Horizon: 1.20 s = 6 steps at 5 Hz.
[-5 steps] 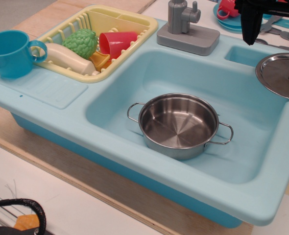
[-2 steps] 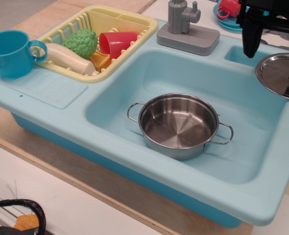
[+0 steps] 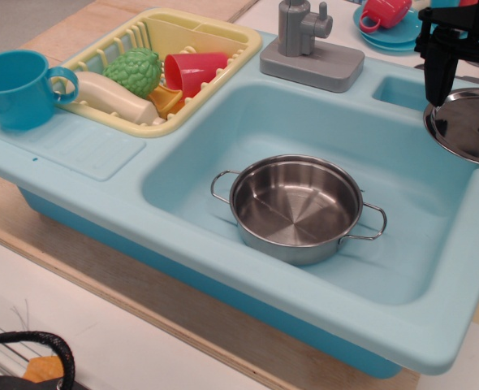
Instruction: Put lid on pot or pan
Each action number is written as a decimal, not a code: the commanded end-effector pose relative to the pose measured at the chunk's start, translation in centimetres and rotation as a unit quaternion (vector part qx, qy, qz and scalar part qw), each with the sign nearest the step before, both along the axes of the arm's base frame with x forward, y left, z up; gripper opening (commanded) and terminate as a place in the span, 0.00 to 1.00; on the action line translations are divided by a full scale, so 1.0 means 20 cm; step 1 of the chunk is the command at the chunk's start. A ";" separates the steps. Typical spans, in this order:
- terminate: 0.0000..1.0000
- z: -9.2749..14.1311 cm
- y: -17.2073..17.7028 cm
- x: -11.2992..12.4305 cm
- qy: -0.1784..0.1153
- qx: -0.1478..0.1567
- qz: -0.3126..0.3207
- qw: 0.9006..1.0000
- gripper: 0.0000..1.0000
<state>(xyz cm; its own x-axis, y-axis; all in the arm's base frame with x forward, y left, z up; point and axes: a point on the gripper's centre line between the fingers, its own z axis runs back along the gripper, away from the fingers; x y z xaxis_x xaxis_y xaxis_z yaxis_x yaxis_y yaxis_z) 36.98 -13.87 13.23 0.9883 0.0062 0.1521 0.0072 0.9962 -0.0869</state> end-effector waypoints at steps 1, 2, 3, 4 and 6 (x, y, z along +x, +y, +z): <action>0.00 0.05 -0.07 0.03 -0.019 -0.021 -0.011 1.000 1.00; 0.00 0.02 -0.07 0.02 -0.019 -0.024 -0.007 1.000 1.00; 0.00 0.00 -0.07 0.02 -0.016 -0.026 -0.004 1.000 0.00; 0.00 0.00 -0.08 0.03 -0.005 -0.031 -0.008 0.999 0.00; 0.00 0.03 -0.07 -0.03 0.008 -0.023 0.016 1.000 0.00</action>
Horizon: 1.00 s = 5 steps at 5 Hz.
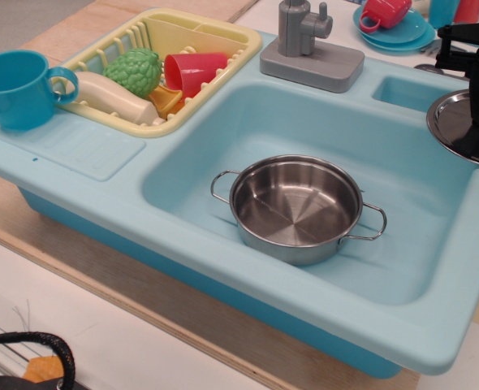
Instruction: Put lid on pot or pan
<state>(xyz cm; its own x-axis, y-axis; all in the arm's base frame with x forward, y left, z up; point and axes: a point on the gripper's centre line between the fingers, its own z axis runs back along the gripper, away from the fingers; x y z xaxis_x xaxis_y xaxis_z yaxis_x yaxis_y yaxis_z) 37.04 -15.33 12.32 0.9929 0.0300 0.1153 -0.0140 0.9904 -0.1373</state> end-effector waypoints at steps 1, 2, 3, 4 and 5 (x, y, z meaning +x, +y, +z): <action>0.00 0.16 0.06 -0.11 -0.014 0.027 0.051 0.998 0.00; 0.00 0.18 0.14 -0.22 -0.013 0.034 0.103 0.994 0.00; 0.00 0.16 0.23 -0.33 -0.009 0.035 0.149 0.988 0.00; 0.00 0.16 0.33 -0.38 0.015 0.030 0.170 0.985 0.00; 0.00 0.15 0.40 -0.45 0.008 0.035 0.193 0.980 0.00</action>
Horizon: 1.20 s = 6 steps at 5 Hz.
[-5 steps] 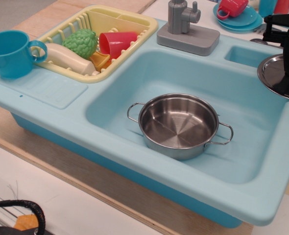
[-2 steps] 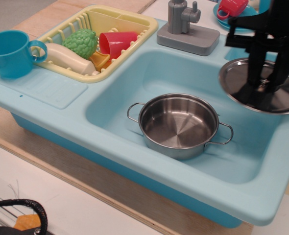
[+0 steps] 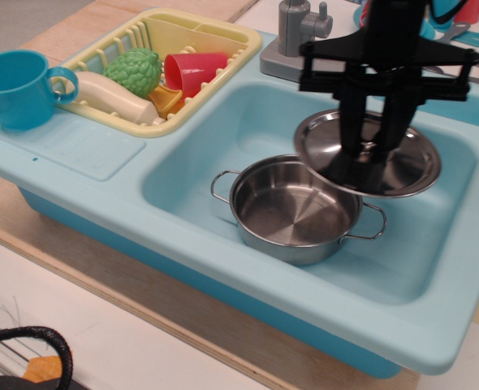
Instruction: Put lid on pot or pan
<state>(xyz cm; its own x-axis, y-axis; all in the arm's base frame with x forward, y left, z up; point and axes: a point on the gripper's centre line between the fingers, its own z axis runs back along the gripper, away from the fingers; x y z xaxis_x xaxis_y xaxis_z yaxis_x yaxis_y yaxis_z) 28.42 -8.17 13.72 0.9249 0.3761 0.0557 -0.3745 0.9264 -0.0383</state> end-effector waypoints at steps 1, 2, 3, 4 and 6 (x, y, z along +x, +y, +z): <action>0.00 0.05 0.11 -0.06 -0.023 -0.010 0.023 0.999 0.00; 0.00 -0.01 0.18 -0.09 -0.021 -0.015 0.038 0.999 0.00; 0.00 -0.06 0.22 -0.13 -0.021 -0.020 0.045 0.999 1.00; 0.00 -0.06 0.22 -0.12 -0.035 -0.021 0.030 0.999 1.00; 1.00 -0.06 0.22 -0.12 -0.035 -0.021 0.030 0.999 1.00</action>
